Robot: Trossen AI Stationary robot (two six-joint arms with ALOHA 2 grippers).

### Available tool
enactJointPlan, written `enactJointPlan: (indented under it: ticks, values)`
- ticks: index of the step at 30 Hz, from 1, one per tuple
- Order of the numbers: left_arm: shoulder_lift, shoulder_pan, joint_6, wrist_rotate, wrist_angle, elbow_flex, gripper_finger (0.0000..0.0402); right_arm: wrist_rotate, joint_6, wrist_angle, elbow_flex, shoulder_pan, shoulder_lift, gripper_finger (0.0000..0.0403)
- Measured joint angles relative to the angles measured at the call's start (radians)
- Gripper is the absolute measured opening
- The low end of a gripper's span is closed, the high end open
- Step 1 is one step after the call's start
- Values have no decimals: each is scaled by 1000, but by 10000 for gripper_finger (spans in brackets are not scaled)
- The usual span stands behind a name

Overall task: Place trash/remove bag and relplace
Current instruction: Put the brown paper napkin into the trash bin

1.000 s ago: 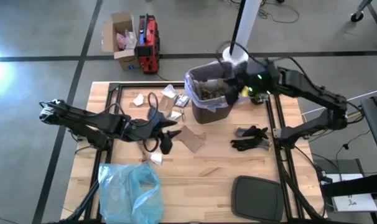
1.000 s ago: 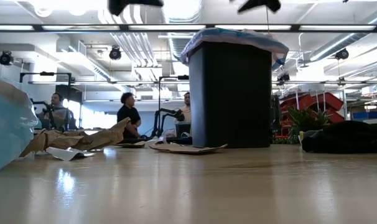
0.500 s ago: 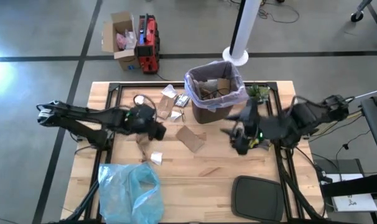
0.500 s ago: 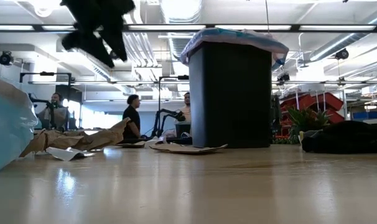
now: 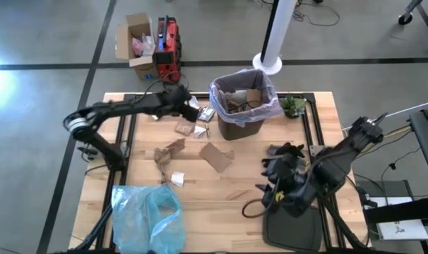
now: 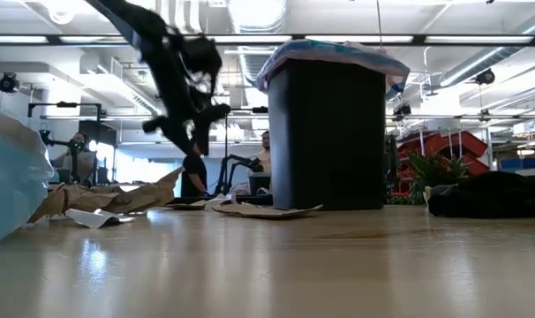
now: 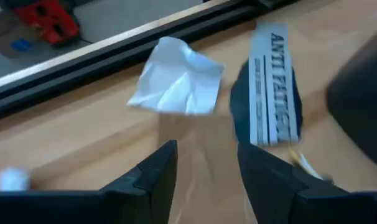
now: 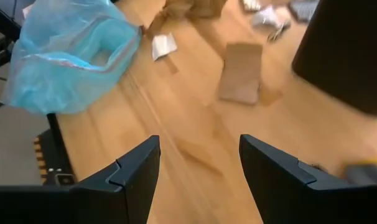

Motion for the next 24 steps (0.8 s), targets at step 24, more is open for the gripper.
enactJointPlan:
  ticks: [24]
  values:
    - [349, 15, 56, 26, 110, 78, 93, -32, 186, -87, 0, 30, 4, 206]
